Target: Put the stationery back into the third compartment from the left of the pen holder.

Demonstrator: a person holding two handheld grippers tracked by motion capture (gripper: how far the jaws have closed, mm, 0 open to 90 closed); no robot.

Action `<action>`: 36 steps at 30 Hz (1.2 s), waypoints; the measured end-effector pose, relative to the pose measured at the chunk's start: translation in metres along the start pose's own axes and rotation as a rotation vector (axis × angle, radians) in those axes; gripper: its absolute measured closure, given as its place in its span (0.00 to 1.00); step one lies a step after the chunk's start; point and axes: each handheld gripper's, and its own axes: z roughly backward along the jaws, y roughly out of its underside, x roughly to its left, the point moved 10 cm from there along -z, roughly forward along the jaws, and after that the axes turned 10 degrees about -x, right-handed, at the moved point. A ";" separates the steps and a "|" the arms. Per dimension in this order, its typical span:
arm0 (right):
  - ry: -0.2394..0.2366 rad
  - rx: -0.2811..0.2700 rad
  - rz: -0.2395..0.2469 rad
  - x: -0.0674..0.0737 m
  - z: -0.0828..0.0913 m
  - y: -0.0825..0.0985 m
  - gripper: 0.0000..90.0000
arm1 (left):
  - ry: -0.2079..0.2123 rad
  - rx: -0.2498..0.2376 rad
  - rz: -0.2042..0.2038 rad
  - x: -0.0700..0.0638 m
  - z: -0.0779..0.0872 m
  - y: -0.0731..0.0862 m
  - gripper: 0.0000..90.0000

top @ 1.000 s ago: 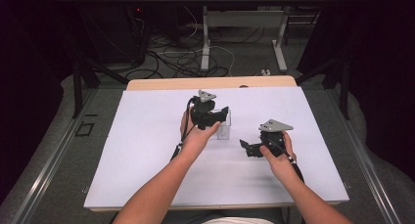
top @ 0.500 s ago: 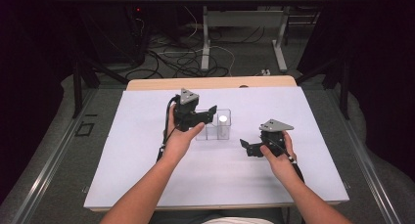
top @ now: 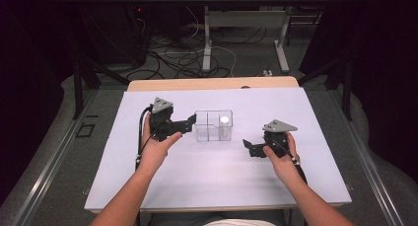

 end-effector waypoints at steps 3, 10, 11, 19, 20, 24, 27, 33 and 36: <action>0.001 -0.002 -0.005 -0.001 0.001 -0.001 0.00 | -0.008 0.004 0.011 0.010 0.009 0.004 0.03; 0.019 -0.006 -0.011 -0.007 0.003 -0.002 0.00 | -0.042 -0.007 0.033 0.033 0.028 0.013 0.00; 0.020 -0.008 -0.012 -0.008 0.003 -0.002 0.00 | -0.049 -0.007 0.037 0.037 0.030 0.015 0.00; 0.033 -0.007 -0.023 -0.013 0.005 -0.002 0.00 | -0.111 -0.005 0.065 0.069 0.044 0.036 0.00; 0.032 -0.008 -0.024 -0.013 0.005 -0.002 0.00 | -0.125 0.001 0.062 0.074 0.046 0.038 0.00; 0.035 -0.003 -0.038 -0.014 0.005 -0.001 0.00 | -0.159 -0.007 0.067 0.089 0.053 0.043 0.00; 0.041 -0.004 -0.032 -0.017 0.005 -0.001 0.00 | -0.174 -0.016 0.074 0.097 0.058 0.047 0.00; 0.048 -0.003 -0.046 -0.019 0.005 0.001 0.00 | -0.204 -0.016 0.093 0.109 0.061 0.057 0.00; 0.043 0.000 -0.044 -0.021 0.004 0.002 0.00 | -0.212 -0.015 0.095 0.115 0.061 0.062 0.00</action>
